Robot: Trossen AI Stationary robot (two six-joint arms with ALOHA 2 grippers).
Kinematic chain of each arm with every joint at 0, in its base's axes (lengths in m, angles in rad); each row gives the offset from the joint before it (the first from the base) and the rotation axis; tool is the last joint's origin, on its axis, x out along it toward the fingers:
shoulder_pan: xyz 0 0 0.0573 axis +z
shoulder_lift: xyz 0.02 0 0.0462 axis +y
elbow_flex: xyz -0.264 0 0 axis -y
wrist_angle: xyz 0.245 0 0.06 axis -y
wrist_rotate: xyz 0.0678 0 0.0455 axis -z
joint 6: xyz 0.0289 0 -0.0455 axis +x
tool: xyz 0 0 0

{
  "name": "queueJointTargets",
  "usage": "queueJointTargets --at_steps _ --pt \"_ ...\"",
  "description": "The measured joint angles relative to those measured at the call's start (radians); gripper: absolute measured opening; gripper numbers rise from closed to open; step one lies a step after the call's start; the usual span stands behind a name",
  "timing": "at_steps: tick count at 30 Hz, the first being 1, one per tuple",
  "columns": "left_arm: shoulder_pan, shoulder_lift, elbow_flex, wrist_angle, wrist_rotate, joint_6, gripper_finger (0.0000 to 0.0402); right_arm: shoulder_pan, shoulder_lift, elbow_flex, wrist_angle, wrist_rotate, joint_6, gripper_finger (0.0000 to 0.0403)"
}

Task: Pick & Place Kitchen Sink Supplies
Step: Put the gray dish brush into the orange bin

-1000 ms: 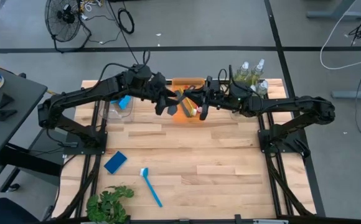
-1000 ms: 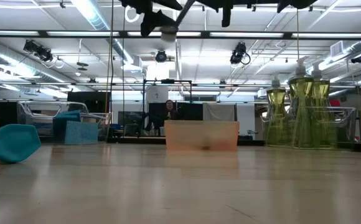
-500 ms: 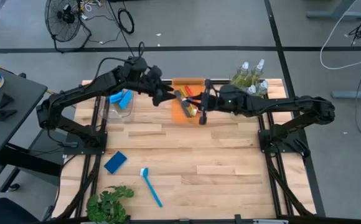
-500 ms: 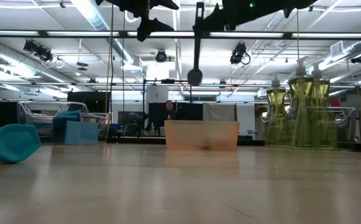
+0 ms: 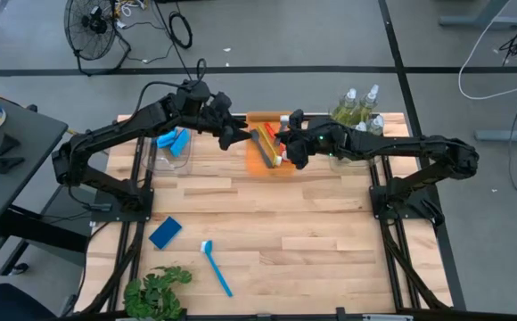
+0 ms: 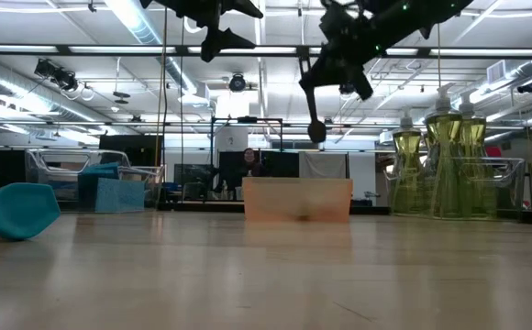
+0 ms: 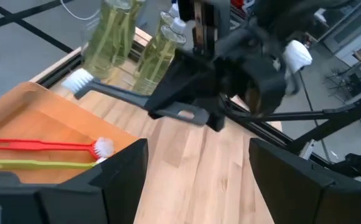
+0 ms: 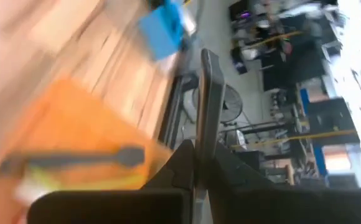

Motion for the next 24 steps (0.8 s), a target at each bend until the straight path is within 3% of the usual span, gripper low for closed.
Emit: queueJointTargets --at_steps 12,18,24 --pt "0.014 0.001 0.000 0.002 -0.013 0.002 0.0284 -0.023 0.176 0.000 -0.031 0.058 -0.484 0.0018" --pt "0.034 0.001 0.000 0.002 -0.013 -0.001 0.0284 -0.014 0.234 0.000 0.000 0.135 -0.455 0.0018" --pt "0.035 0.001 0.000 0.002 -0.013 0.001 0.0284 0.009 0.234 0.000 0.004 0.055 -0.370 0.0018"
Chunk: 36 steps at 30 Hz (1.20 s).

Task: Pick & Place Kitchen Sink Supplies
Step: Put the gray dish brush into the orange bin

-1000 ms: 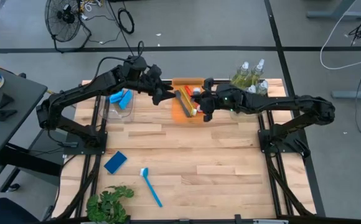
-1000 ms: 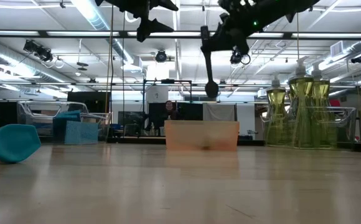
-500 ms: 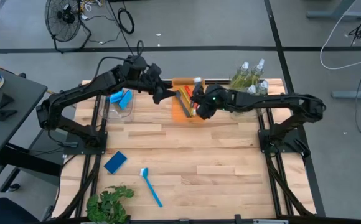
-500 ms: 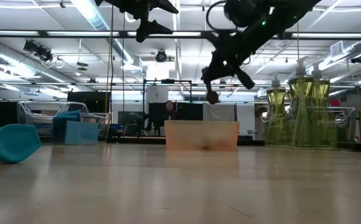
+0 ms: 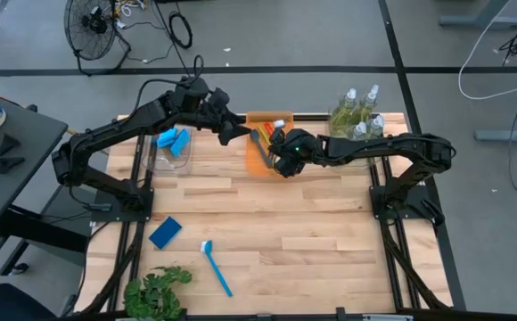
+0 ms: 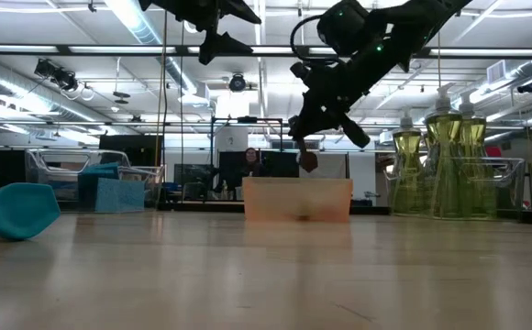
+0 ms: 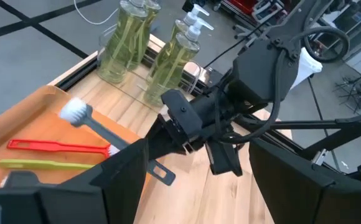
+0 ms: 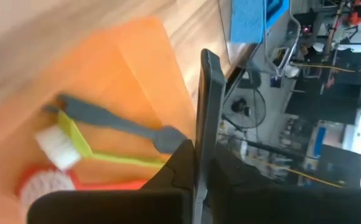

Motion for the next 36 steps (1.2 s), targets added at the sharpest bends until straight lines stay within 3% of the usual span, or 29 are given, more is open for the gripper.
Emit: queueJointTargets --at_steps 25,36 --pt "0.000 0.000 0.000 -0.006 -0.016 0.009 0.0284 0.008 0.049 0.000 0.011 -0.033 0.177 0.0018" --pt "-0.020 -0.082 0.000 -0.295 -0.050 0.255 0.0284 0.008 0.049 0.000 0.012 -0.020 0.177 0.0018"
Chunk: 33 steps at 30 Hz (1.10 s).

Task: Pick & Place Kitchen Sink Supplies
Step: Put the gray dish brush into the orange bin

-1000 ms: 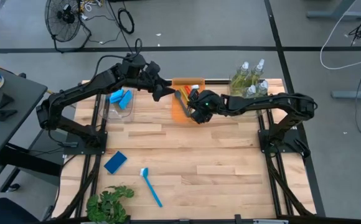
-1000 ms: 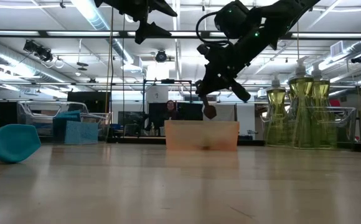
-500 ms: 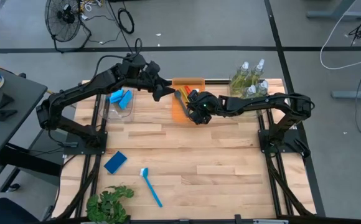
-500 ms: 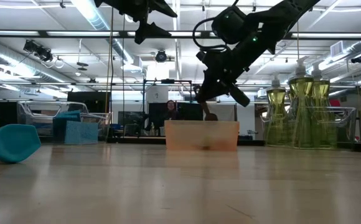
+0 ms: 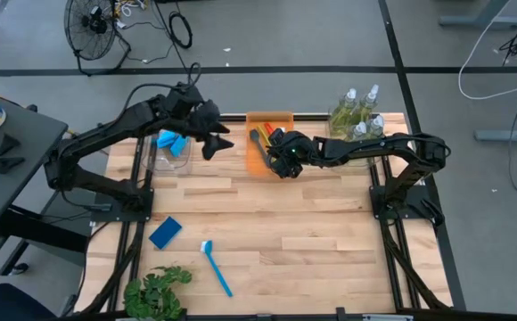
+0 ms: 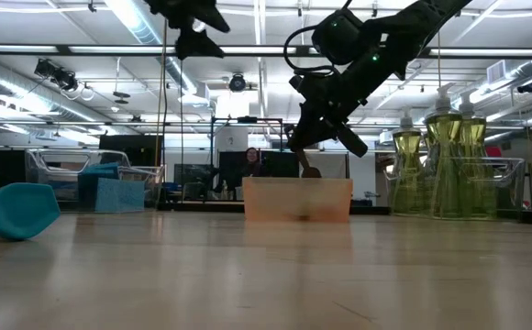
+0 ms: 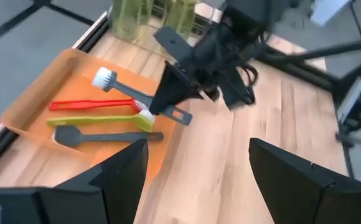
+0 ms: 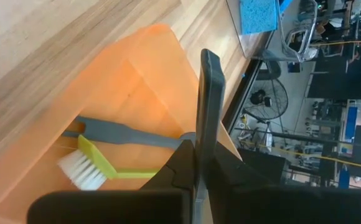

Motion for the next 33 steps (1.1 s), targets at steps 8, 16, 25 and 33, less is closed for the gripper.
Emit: queueJointTargets --at_steps 8,16,25,33 --pt "-0.028 -0.092 -0.015 -0.140 -0.014 0.101 0.0284 -0.026 0.000 0.000 0.008 -0.012 0.000 0.0018" --pt "-0.030 -0.204 -0.172 -0.109 -0.035 0.077 0.0284 -0.071 0.000 0.000 0.061 -0.037 0.038 0.0018" --pt "-0.029 -0.314 -0.305 -0.103 -0.069 0.000 0.0284 -0.100 0.000 0.000 0.065 -0.079 0.066 0.0018" --pt "-0.029 -0.327 -0.315 -0.101 -0.080 -0.022 0.0284 -0.110 0.000 0.000 0.065 -0.092 0.075 0.0039"
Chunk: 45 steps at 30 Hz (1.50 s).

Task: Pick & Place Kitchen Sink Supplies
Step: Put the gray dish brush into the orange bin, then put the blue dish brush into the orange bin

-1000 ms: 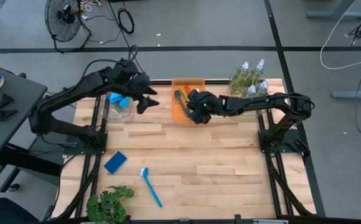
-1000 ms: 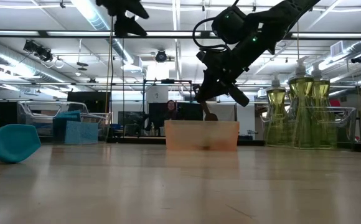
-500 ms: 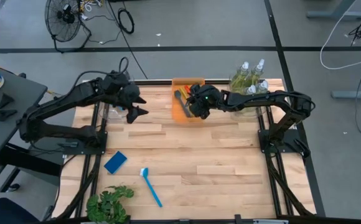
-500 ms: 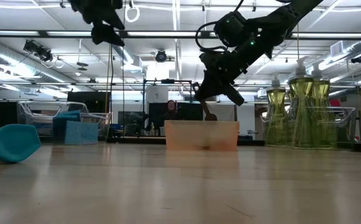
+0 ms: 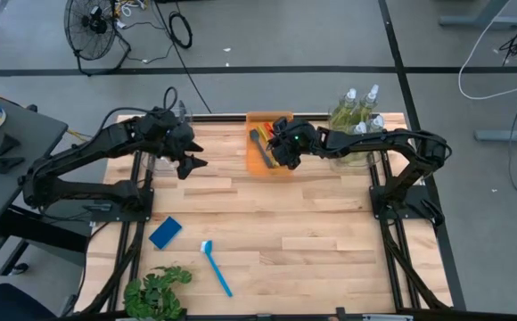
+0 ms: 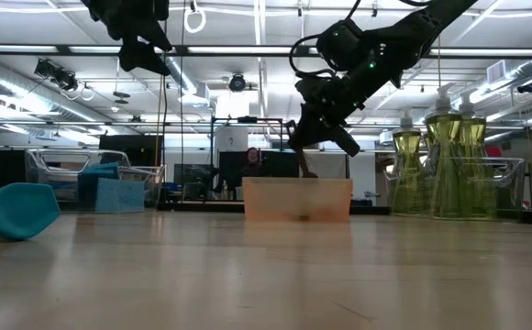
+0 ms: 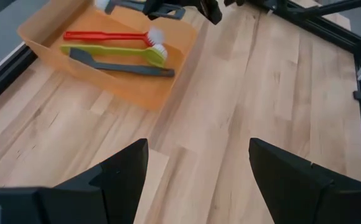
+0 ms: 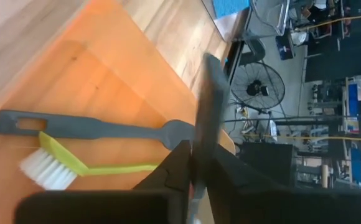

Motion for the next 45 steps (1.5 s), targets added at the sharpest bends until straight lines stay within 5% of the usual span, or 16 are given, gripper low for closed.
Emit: queueJointTargets --at_steps 20,30,45 --pt "0.000 0.001 0.000 -0.001 0.000 -0.025 0.0284 -0.001 0.000 0.000 -0.001 0.011 0.155 0.0246" --pt "0.000 0.001 0.000 -0.001 0.006 -0.024 0.0284 0.018 0.000 0.000 -0.001 0.086 0.318 0.0258" --pt "-0.031 0.003 0.000 -0.001 0.140 -0.022 0.0284 0.237 -0.058 0.000 0.000 0.052 0.607 0.0259"
